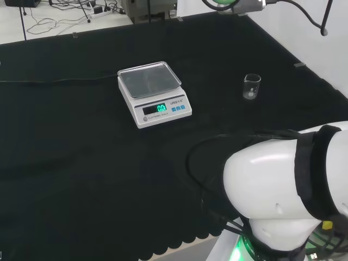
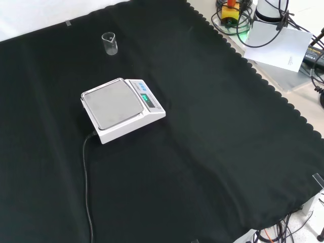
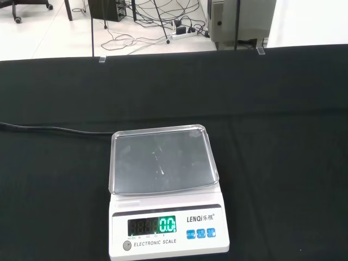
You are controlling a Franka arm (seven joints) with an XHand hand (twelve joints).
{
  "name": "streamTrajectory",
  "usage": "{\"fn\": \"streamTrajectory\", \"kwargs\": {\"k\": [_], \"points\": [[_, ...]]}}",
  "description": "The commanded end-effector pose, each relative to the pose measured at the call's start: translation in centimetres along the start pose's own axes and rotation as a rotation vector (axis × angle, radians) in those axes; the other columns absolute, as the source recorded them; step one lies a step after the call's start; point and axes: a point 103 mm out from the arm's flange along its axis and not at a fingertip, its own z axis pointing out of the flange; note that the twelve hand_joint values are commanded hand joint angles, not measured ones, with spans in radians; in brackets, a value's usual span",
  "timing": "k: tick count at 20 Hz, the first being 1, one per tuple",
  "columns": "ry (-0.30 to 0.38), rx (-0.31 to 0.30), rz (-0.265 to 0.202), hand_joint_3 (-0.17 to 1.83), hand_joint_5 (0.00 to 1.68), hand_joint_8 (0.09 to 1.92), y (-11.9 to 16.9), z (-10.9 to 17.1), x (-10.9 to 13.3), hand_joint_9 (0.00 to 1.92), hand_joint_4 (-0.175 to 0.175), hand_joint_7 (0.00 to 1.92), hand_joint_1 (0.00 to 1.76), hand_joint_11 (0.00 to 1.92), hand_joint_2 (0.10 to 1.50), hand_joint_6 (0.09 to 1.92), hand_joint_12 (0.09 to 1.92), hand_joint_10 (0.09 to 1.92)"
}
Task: Pick up the beaker.
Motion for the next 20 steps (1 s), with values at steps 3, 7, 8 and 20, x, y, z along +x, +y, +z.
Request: {"fn": "streamTrajectory", "kwargs": {"k": [3,7,8,20], "points": [[-0.003,0.023,0.016,0.47,0.39,0.65,1.3,1.7,-0.9,0.43,-0.001,0.38,0.57,0.00,0.80,0.36,1.33,0.74],[-0.004,0.066,0.059,0.45,0.40,0.65,2.9,3.6,-2.6,0.43,-0.001,0.38,0.57,0.00,0.81,0.33,1.34,0.74],[-0.002,0.071,0.063,0.45,0.40,0.64,3.2,4.1,-3.1,0.43,-0.001,0.38,0.57,0.00,0.81,0.33,1.34,0.74],[0.023,0.140,0.107,0.44,0.41,0.64,6.2,9.0,-8.6,0.43,-0.003,0.38,0.57,0.00,0.82,0.32,1.33,0.74]]}}
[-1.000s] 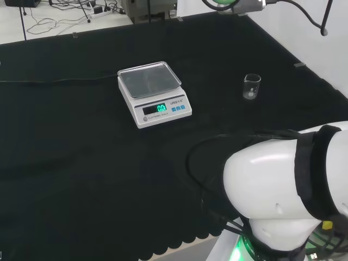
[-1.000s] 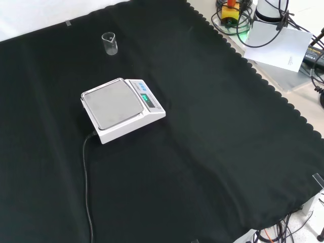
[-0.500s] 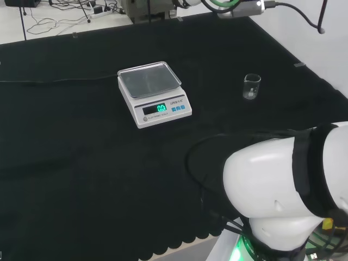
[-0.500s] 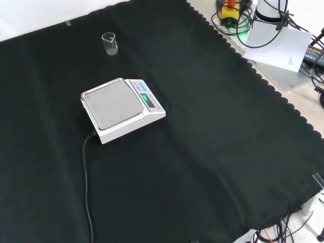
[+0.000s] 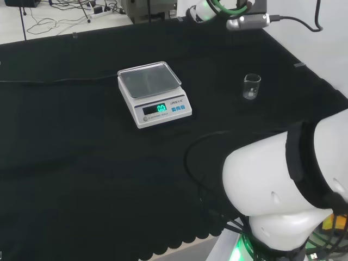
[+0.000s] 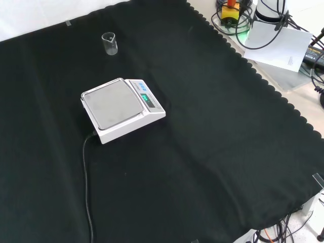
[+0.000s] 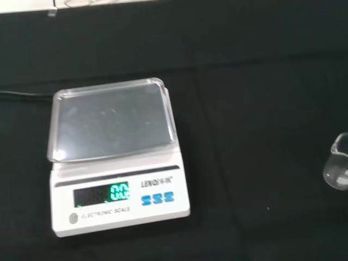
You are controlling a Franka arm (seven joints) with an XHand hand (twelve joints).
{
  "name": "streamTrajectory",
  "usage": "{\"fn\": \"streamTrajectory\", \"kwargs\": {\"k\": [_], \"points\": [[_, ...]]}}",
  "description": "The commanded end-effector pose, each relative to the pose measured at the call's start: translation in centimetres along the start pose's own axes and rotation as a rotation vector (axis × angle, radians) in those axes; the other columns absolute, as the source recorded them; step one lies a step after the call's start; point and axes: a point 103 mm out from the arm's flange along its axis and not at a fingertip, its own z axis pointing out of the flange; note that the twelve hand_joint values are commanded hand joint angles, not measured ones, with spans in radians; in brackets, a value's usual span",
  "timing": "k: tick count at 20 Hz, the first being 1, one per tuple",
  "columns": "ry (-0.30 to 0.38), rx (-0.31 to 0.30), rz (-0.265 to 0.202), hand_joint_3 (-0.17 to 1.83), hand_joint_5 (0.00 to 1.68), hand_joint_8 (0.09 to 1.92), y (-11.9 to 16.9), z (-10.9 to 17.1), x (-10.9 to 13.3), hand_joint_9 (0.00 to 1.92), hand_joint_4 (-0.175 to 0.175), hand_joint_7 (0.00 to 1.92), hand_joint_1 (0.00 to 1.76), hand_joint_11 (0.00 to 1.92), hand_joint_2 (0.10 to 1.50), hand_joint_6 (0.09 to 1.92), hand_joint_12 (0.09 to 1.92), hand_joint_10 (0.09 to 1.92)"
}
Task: Pick up the beaker.
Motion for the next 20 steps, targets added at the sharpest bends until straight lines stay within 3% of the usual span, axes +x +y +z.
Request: {"fn": "streamTrajectory", "kwargs": {"k": [1,9,20], "points": [[0.019,0.023,0.034,0.44,0.41,0.64,2.5,2.2,-3.7,0.43,-0.003,0.39,0.57,0.00,0.82,0.32,1.33,0.74],[-0.018,0.072,0.070,0.44,0.42,0.64,6.1,6.0,-5.9,0.43,-0.004,0.39,0.57,0.00,0.82,0.31,1.33,0.74],[0.058,0.143,0.112,0.43,0.43,0.64,10.2,10.0,-10.0,0.43,-0.007,0.39,0.57,0.00,0.82,0.30,1.33,0.74]]}}
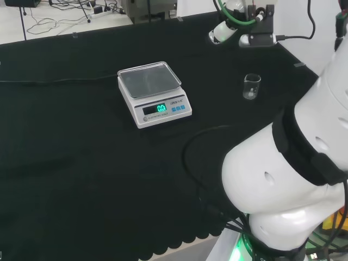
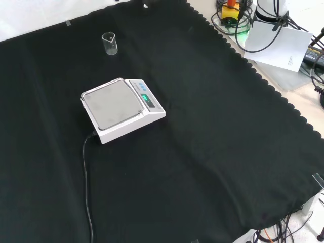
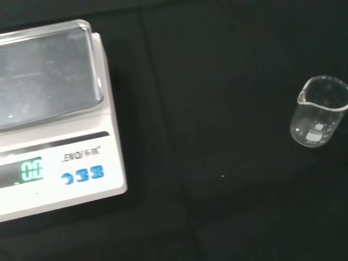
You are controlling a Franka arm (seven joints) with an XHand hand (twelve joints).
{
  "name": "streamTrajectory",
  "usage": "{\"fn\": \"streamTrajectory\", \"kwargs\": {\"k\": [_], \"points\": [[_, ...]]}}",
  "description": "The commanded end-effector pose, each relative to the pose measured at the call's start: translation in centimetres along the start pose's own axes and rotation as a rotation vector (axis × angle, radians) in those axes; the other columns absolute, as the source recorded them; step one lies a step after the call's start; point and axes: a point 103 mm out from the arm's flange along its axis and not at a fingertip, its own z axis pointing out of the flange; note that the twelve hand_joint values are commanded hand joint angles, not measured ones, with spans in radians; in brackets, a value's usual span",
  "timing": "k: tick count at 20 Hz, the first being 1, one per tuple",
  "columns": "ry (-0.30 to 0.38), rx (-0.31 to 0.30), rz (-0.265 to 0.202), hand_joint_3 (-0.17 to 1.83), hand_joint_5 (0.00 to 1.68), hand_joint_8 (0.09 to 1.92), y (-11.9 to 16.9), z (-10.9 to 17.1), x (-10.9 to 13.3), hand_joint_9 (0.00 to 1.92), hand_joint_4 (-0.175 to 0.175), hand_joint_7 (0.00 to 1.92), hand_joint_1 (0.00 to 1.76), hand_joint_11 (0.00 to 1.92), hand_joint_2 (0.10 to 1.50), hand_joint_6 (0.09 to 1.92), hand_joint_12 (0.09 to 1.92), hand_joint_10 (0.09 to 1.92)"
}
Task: Pick up the beaker.
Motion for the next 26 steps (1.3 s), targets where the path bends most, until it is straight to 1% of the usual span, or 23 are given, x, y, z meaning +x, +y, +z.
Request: {"fn": "streamTrajectory", "kwargs": {"k": [1,6,11,14,20,26], "points": [[0.057,0.021,0.042,0.43,0.43,0.64,3.3,1.8,-3.8,0.43,-0.007,0.39,0.57,0.00,0.82,0.30,1.33,0.74],[0.063,0.047,0.070,0.43,0.43,0.64,5.2,3.0,-6.0,0.44,-0.008,0.39,0.58,0.00,0.82,0.30,1.33,0.74],[0.074,0.079,0.086,0.42,0.43,0.64,7.4,4.0,-8.1,0.44,-0.009,0.39,0.58,0.00,0.82,0.30,1.33,0.74],[0.088,0.103,0.086,0.42,0.44,0.64,8.6,5.0,-9.1,0.44,-0.009,0.40,0.58,0.00,0.82,0.30,1.33,0.74],[0.114,0.141,0.089,0.42,0.44,0.64,10.8,6.6,-10.3,0.44,-0.010,0.40,0.58,0.00,0.82,0.29,1.33,0.74],[0.144,0.168,0.098,0.42,0.44,0.64,12.3,8.0,-11.2,0.44,-0.015,0.40,0.58,0.00,0.82,0.29,1.34,0.74]]}}
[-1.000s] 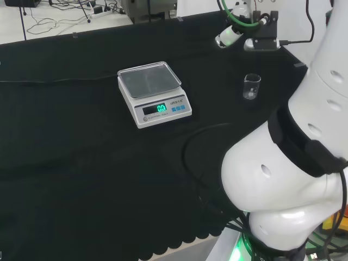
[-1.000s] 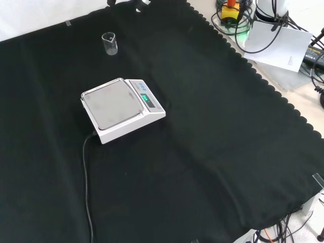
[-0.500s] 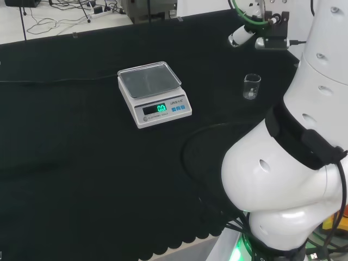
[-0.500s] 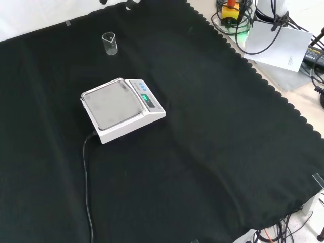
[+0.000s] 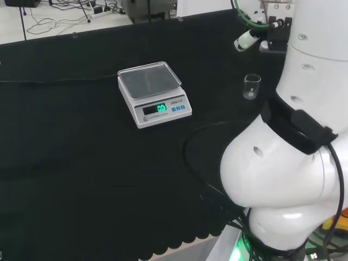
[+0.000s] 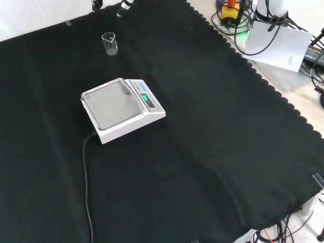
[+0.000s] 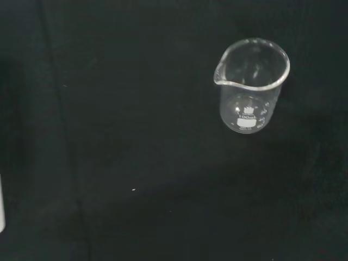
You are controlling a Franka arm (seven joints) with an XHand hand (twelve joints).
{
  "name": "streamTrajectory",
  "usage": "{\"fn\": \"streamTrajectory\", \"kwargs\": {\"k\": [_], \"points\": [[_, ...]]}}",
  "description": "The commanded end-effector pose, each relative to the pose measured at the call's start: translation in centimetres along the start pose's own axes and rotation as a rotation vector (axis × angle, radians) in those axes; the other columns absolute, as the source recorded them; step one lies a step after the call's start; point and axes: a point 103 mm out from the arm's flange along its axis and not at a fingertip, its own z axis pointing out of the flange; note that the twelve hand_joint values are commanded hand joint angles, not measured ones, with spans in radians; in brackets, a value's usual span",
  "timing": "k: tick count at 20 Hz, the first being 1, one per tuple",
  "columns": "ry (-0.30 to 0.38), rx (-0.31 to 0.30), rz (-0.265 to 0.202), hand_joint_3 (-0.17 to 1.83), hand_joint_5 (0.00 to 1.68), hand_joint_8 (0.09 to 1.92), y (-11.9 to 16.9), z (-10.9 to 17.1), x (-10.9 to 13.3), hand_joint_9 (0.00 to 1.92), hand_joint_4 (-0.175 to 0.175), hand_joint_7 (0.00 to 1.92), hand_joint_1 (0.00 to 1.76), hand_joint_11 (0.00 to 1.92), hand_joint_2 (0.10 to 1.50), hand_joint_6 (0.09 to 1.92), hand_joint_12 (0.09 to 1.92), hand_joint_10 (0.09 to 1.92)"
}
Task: Pick up the beaker.
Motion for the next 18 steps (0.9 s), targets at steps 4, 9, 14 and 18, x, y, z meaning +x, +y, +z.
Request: {"fn": "streamTrajectory", "kwargs": {"k": [4,9,14,18], "points": [[0.072,0.073,-0.002,0.42,0.45,0.64,3.6,3.2,-1.6,0.45,-0.017,0.40,0.58,0.00,0.83,0.29,1.35,0.75],[0.085,0.101,0.007,0.41,0.45,0.65,4.4,4.6,-1.9,0.45,-0.018,0.41,0.58,0.00,0.83,0.29,1.35,0.75],[0.095,0.110,0.015,0.41,0.45,0.65,5.2,5.7,-2.0,0.45,-0.020,0.41,0.59,0.00,0.83,0.29,1.36,0.75],[0.093,0.131,0.019,0.41,0.46,0.65,5.8,6.7,-2.1,0.45,-0.023,0.41,0.59,0.00,0.83,0.29,1.36,0.75]]}}
